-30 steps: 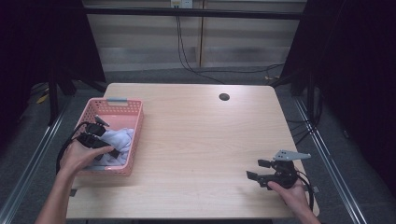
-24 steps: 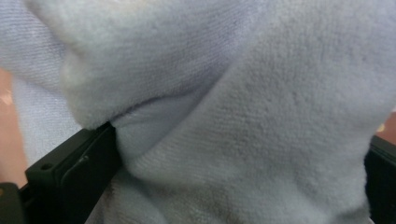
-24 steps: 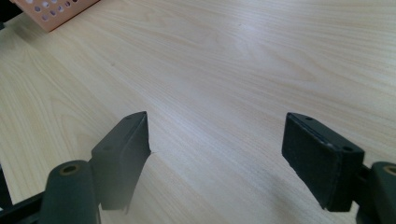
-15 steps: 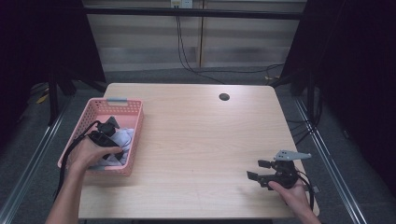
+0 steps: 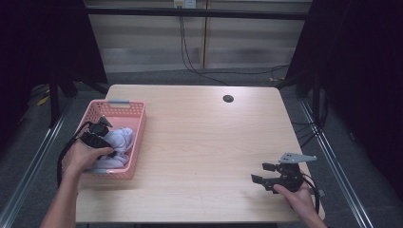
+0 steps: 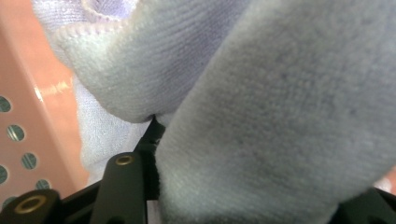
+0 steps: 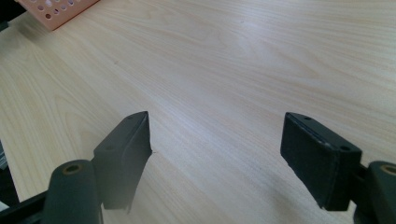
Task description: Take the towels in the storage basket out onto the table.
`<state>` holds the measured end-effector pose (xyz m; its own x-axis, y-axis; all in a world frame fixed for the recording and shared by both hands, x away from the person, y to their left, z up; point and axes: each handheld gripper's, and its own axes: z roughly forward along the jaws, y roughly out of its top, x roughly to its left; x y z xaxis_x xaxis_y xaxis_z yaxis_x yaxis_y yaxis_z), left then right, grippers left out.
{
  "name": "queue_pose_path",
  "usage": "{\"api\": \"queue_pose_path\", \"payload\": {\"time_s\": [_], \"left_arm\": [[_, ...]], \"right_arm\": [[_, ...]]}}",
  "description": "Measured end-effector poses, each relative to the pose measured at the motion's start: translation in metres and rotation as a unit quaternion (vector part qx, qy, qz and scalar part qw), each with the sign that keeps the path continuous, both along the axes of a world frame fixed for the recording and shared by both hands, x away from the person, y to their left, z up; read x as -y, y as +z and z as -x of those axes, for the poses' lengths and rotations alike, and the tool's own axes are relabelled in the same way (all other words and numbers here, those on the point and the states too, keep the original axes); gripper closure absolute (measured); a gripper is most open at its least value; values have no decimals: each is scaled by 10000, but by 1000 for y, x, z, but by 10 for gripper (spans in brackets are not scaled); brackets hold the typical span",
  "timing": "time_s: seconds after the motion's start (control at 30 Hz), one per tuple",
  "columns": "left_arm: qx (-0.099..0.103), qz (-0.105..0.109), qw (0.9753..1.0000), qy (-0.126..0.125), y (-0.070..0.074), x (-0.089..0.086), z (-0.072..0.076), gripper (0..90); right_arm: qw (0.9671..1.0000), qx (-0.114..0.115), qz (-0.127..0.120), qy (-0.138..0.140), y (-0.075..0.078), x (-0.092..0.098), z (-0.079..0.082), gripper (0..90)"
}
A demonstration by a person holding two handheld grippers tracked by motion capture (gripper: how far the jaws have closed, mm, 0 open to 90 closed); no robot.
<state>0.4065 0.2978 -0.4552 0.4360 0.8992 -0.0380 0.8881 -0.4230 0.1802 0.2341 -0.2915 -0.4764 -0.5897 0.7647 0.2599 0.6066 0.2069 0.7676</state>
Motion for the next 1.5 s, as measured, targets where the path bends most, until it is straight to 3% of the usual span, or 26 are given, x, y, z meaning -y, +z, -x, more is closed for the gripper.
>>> {"api": "queue_pose_path", "payload": {"time_s": [0.2,0.27,0.37,0.43,0.47,0.5,0.6,0.67,0.73,0.77,0.93,1.03,1.17,1.2,1.23,1.27,1.3,1.33,1.5], "left_arm": [[-14,379,9993,55,4,-12,0,525],[54,740,9971,183,5,-22,1,527],[225,1255,9909,441,9,-37,7,529],[267,1491,9880,304,17,-47,10,530],[267,1491,9880,304,17,-47,10,530],[368,1566,9860,435,19,-47,12,530],[424,1643,9847,396,27,-48,14,529],[562,1780,9814,457,35,-47,16,528],[611,1795,9813,338,37,-48,16,527],[838,1787,9798,307,42,-47,18,527],[871,1828,9789,265,47,-46,18,526],[994,2010,9741,279,53,-45,21,526],[1103,2053,9723,194,63,-42,25,525],[1184,2088,9705,234,66,-40,26,525],[1189,2104,9703,82,72,-37,27,525],[1189,2104,9703,82,72,-37,27,525],[1272,2193,9672,177,75,-34,28,525],[1272,2173,9677,91,77,-34,28,524],[1488,2255,9628,-18,90,-25,31,524]], "right_arm": [[10000,-43,-8,-39,-1,0,-2,242],[10000,-63,-15,-29,0,0,-1,242],[10000,-65,-19,-28,0,0,0,242],[10000,-83,-30,-41,0,0,-1,242],[10000,-83,-30,-41,0,0,-1,242],[9999,-87,-27,-47,0,0,-1,242],[10000,-82,-20,-48,-1,0,-1,242],[10000,-85,-18,-40,0,0,-1,242],[9999,-88,-23,-45,0,0,-1,242],[9999,-96,-30,-50,0,0,-1,242],[9999,-97,-34,-48,0,0,-1,242],[9999,-101,-25,-55,0,1,-1,242],[9999,-100,-30,-33,0,0,-1,242],[9999,-100,-30,-33,0,0,-1,242],[9999,-104,-37,-39,0,0,-1,242],[9999,-104,-37,-39,0,0,-1,242],[9999,-102,-34,-44,0,1,-1,242],[9999,-98,-33,-45,0,1,-1,242],[9999,-97,-44,-57,0,1,0,242]]}}
